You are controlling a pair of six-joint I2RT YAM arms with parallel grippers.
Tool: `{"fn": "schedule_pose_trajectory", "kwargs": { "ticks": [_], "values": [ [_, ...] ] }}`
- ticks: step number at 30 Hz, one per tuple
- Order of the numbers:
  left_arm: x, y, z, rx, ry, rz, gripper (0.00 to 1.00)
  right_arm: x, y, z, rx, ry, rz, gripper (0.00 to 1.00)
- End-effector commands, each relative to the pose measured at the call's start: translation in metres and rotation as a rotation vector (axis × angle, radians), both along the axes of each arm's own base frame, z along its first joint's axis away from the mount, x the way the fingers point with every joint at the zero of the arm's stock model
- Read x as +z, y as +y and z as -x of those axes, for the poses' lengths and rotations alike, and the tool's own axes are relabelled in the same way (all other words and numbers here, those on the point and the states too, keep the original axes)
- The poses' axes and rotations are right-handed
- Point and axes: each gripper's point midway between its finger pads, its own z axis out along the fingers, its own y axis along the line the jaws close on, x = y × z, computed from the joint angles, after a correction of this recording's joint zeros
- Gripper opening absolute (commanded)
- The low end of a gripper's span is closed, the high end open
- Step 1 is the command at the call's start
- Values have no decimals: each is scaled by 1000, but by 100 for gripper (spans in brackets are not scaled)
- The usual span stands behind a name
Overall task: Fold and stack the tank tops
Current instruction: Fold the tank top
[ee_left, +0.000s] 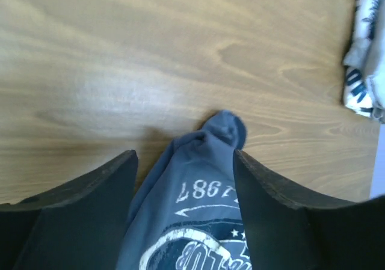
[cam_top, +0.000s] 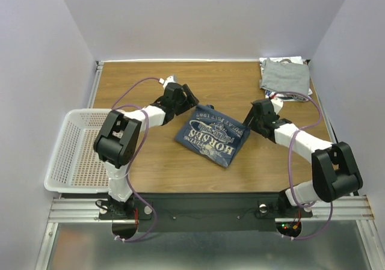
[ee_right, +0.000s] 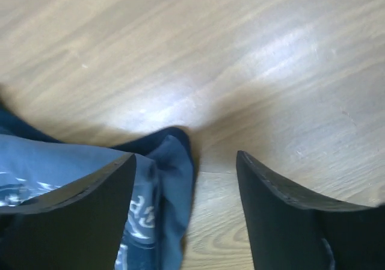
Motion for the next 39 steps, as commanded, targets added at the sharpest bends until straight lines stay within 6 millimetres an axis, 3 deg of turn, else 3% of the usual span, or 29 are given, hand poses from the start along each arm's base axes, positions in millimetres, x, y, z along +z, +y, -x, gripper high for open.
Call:
{"fn": "schedule_pose_trajectory", "kwargs": {
  "ticks": [1,3,5,8,9,11,12,14,17,22,24,27,30,32,35,36,39],
  "values": [
    [115,18,-16,52,-273,29,78,45,13,-18,51,-90,-39,75],
    [125,32,-7,101,-255,1,78,55,20,-13,80,-110,-62,71],
    [112,38,7,118,-193,-13,74,72,29,-11,111,-153,-79,66],
    [94,35,30,125,-127,31,45,88,69,-13,229,-171,-108,51],
    [87,22,40,90,-107,47,32,88,88,-10,287,-169,-112,47],
    [68,9,53,69,-56,53,20,87,105,-14,326,-157,-118,38],
    [59,-2,63,44,-34,46,10,71,113,-14,345,-111,-125,34],
    [36,-8,74,51,27,43,0,52,111,-13,332,-70,-109,28],
    [4,-6,87,67,103,34,0,32,100,-13,300,-33,-64,28],
    [-34,-2,93,87,184,-2,0,-13,50,-19,200,78,-52,28],
    [-43,-1,97,90,207,-8,0,-21,35,-20,175,103,-57,27],
    [-56,4,103,106,238,-10,0,-30,27,-17,173,130,-63,27],
    [-56,7,103,98,232,-4,0,-34,28,-13,183,145,-73,27],
    [-47,4,100,74,199,-1,4,-30,29,-13,186,135,-80,26],
    [-28,1,96,36,139,-4,14,-3,30,-17,200,69,-88,26],
    [-20,-1,93,23,116,3,16,20,33,-23,209,10,-101,26],
    [-1,-4,89,5,80,6,18,57,48,-32,270,-71,-131,29]
  ]
}}
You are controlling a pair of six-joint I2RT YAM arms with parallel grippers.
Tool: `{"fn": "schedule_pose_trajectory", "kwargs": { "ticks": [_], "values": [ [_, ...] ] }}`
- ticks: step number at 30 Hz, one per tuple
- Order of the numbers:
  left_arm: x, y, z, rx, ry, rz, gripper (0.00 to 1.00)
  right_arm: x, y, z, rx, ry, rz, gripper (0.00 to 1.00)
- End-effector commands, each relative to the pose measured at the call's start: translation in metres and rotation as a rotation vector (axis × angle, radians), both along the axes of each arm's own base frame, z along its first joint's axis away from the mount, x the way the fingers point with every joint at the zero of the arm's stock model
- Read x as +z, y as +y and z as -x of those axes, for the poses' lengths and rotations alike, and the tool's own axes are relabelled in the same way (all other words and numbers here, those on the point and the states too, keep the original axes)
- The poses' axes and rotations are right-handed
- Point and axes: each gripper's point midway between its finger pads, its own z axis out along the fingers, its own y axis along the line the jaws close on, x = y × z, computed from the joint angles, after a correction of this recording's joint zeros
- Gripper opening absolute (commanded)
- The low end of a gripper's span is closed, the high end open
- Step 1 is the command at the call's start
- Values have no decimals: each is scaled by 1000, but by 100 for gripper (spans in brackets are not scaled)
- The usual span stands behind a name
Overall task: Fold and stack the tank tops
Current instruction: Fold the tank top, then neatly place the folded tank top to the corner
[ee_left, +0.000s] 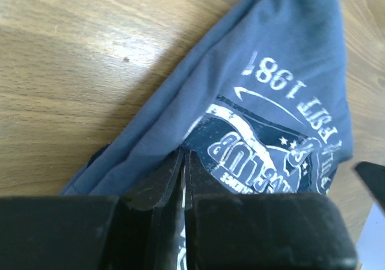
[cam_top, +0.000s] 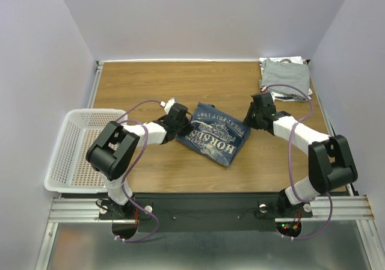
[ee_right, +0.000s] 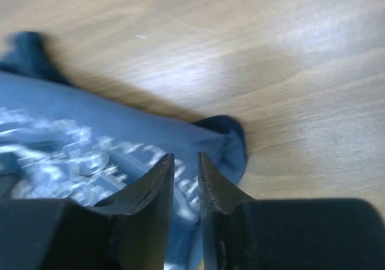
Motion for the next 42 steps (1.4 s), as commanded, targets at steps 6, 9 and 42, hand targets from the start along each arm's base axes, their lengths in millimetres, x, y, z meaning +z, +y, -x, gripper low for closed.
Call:
{"fn": "schedule_pose_trajectory", "kwargs": {
  "ticks": [6,9,42],
  "values": [
    [44,1,-11,-32,-100,-8,18,75,86,-42,257,-197,-164,29],
    [40,6,-10,-18,-93,-31,18,65,121,-50,339,-182,-224,28],
    [-10,-59,88,-122,82,69,11,2,264,-143,672,-90,-337,39]
  ]
}}
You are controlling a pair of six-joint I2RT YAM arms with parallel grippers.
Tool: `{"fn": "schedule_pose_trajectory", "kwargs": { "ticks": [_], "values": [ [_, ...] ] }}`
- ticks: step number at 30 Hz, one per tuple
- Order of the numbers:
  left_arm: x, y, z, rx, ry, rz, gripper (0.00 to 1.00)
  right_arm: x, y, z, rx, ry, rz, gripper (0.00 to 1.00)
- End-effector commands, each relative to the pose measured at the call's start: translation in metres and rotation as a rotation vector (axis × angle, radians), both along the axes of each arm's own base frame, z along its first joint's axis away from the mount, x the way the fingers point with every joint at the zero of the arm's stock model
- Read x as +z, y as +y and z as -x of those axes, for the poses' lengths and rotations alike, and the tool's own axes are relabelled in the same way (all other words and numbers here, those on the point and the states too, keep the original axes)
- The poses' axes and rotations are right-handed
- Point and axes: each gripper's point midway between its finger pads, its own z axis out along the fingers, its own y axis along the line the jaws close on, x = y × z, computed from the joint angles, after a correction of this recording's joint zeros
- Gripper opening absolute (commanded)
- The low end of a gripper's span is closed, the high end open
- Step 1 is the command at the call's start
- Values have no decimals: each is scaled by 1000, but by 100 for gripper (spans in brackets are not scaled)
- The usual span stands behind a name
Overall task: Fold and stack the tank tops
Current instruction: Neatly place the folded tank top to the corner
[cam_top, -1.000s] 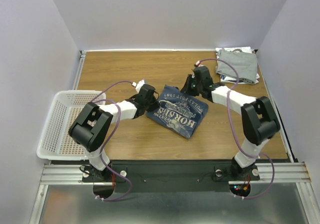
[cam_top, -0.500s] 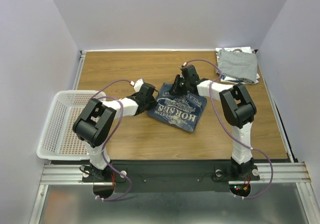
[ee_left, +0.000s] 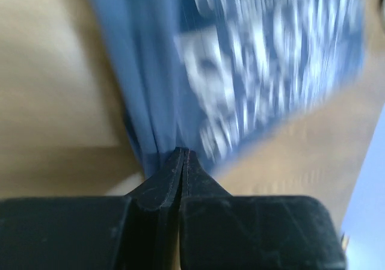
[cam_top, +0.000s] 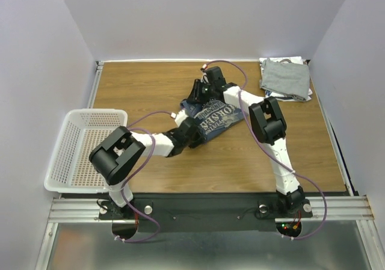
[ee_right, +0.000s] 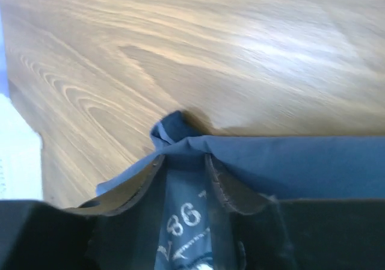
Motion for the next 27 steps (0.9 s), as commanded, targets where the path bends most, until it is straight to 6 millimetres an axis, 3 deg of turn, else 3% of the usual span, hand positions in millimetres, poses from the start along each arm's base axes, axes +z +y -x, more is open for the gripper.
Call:
{"fn": "schedule_pose_trajectory", "kwargs": {
  "ticks": [1,4,5,7,8,10,11,13,14,16,18,19,21,22,25,26,27],
  "values": [
    [-5,-28,51,-128,97,9,12,25,17,-2,81,-105,66,41],
    [9,-39,45,-163,50,35,18,53,1,-10,25,-176,120,52],
    [14,-40,42,-168,34,37,20,74,-13,-14,-41,-220,155,60],
    [33,-52,36,-215,-22,62,24,99,-37,-19,-132,-247,172,65],
    [40,-55,34,-227,-40,66,24,122,-56,-16,-196,-270,178,69],
    [59,-62,28,-245,-85,74,24,141,-84,-14,-281,-273,176,71],
    [78,-64,23,-257,-126,74,24,154,-104,-1,-351,-271,179,72],
    [86,-49,15,-208,-151,-7,25,162,-129,13,-421,-265,186,73],
    [100,-41,9,-190,-183,-28,25,163,-140,20,-464,-257,193,73],
    [117,-27,-4,-142,-202,-74,25,155,-159,51,-496,-224,199,74],
    [132,0,-34,-48,-232,-129,25,137,-167,83,-504,-160,188,74],
    [131,24,-60,24,-236,-161,25,130,-168,91,-514,-130,172,74],
    [136,46,-90,67,-257,-229,27,114,-169,111,-499,-81,155,75],
    [132,57,-114,60,-262,-276,27,103,-170,124,-496,-62,127,75],
    [119,61,-143,33,-265,-351,27,87,-172,139,-504,-27,109,79],
    [99,59,-151,14,-240,-379,26,80,-171,144,-498,-7,99,80],
    [102,57,-161,6,-260,-380,26,78,-169,145,-495,-7,82,82]
  ]
}}
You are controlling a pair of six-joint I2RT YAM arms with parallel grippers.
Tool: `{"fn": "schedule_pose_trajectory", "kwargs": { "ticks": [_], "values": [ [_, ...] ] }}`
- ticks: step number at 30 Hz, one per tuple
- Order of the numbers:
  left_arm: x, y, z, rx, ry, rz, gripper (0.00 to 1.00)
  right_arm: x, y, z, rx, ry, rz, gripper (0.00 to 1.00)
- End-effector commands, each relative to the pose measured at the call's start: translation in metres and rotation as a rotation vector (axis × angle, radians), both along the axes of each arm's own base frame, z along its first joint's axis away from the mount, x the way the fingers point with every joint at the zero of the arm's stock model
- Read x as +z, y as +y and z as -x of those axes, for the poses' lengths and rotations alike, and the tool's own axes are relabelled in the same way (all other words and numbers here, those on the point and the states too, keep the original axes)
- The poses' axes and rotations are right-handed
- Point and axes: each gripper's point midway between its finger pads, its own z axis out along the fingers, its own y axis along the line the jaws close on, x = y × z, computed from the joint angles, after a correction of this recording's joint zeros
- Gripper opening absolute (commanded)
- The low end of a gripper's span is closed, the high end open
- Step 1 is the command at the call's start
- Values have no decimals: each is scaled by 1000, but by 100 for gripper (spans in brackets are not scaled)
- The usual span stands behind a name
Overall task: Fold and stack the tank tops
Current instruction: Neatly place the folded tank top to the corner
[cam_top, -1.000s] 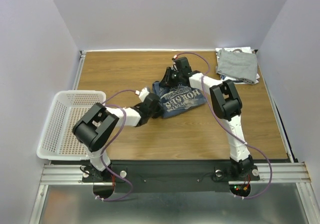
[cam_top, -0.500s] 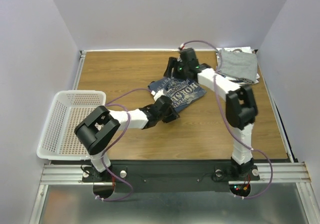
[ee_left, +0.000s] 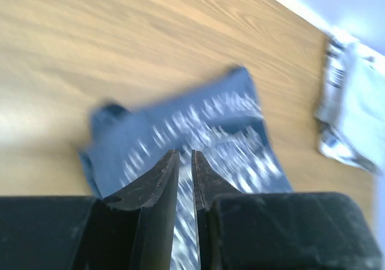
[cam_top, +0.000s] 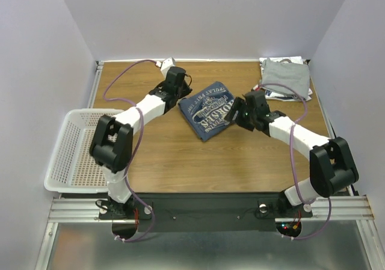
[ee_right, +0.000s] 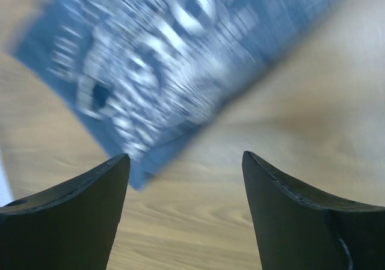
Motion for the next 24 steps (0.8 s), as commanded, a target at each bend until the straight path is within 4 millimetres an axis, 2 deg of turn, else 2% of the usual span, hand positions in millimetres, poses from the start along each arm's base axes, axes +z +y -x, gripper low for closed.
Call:
{"fn": "schedule_pose_trajectory", "kwargs": {
  "ticks": [1,2,4,5,8,12,15,18,22,24],
  "values": [
    [-48,3,-18,-85,59,-195,26,0,11,4,-19,-12,-105,82],
    [-66,2,-20,-93,87,-218,26,-10,14,9,-8,19,-128,82],
    [-79,7,-24,-79,106,-237,26,-14,19,8,-8,21,-154,84],
    [-92,10,-25,-76,128,-257,26,-18,20,9,-18,30,-171,85],
    [-116,17,-21,-62,174,-296,23,-31,23,9,-36,41,-205,87],
    [-151,42,-5,25,284,-368,17,-48,20,4,-86,54,-208,87],
    [-166,52,6,40,317,-356,15,-60,15,-2,-139,56,-198,84],
    [-170,48,15,23,333,-317,13,-69,12,-6,-178,52,-207,83],
    [-184,43,37,-2,377,-243,9,-79,14,-12,-221,46,-251,81],
    [-193,44,47,-2,391,-216,7,-92,15,-7,-232,69,-272,77]
  ]
}}
